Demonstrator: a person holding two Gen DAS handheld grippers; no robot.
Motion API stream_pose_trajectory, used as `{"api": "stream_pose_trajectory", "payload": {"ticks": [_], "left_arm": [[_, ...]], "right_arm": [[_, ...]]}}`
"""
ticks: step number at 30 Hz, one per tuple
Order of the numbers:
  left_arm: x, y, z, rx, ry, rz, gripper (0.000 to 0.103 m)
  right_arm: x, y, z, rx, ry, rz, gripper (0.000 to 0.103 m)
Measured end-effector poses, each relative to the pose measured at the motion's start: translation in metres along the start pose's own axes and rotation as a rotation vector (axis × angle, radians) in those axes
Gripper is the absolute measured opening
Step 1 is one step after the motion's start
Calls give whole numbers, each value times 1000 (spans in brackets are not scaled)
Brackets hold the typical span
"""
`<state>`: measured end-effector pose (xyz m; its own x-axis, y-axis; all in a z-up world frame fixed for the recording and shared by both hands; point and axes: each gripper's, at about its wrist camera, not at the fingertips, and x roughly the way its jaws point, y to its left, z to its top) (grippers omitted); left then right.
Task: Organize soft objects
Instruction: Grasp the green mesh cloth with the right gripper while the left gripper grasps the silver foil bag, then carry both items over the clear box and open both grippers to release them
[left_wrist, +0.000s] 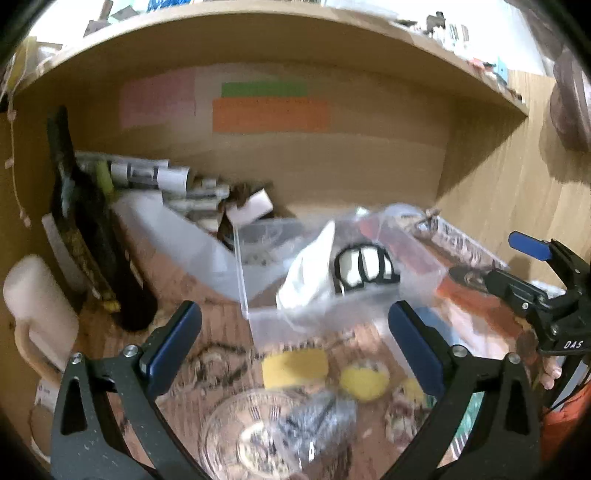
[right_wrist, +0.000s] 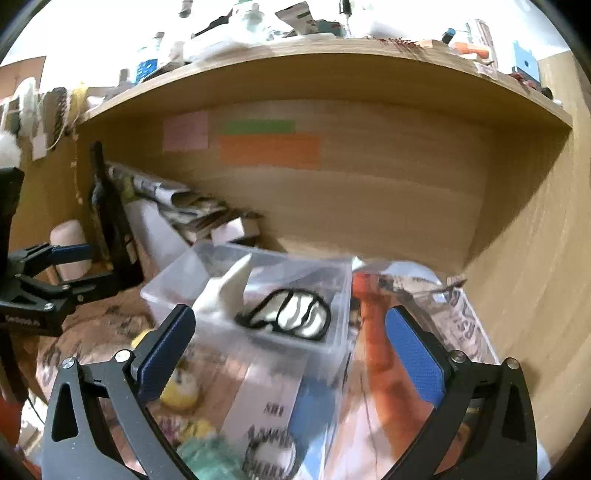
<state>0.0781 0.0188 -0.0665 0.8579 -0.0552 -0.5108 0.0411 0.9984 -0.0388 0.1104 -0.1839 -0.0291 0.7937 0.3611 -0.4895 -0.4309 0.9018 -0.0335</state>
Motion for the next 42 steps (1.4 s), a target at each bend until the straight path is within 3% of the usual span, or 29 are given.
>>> {"api": "stream_pose_trajectory", "payload": {"ticks": [16, 19, 21, 24, 27, 33, 39, 42], "left_arm": [[22, -3, -83, -85, 198, 36, 102], [29, -7, -91, -85, 214, 30, 102], [33, -8, -94, -85, 222, 26, 102], [37, -7, -96, -101, 222, 11, 102], [40, -6, -97, -108, 230, -9, 82], [39, -8, -97, -102, 234, -44, 53], [28, -5, -92, -106, 211, -58, 39], [19, -3, -87, -105, 185, -51, 39]], "right_arm": [[3, 27, -90, 70, 254, 94, 101], [2, 26, -99, 90, 288, 109, 84], [3, 28, -104, 93, 311, 128, 65], [4, 32, -110, 78, 333, 152, 50], [4, 34, -112, 77, 333, 181, 34], [2, 30, -106, 95, 301, 170, 19], [-9, 20, -88, 109, 225, 150, 18], [-14, 13, -76, 126, 179, 145, 18]]}}
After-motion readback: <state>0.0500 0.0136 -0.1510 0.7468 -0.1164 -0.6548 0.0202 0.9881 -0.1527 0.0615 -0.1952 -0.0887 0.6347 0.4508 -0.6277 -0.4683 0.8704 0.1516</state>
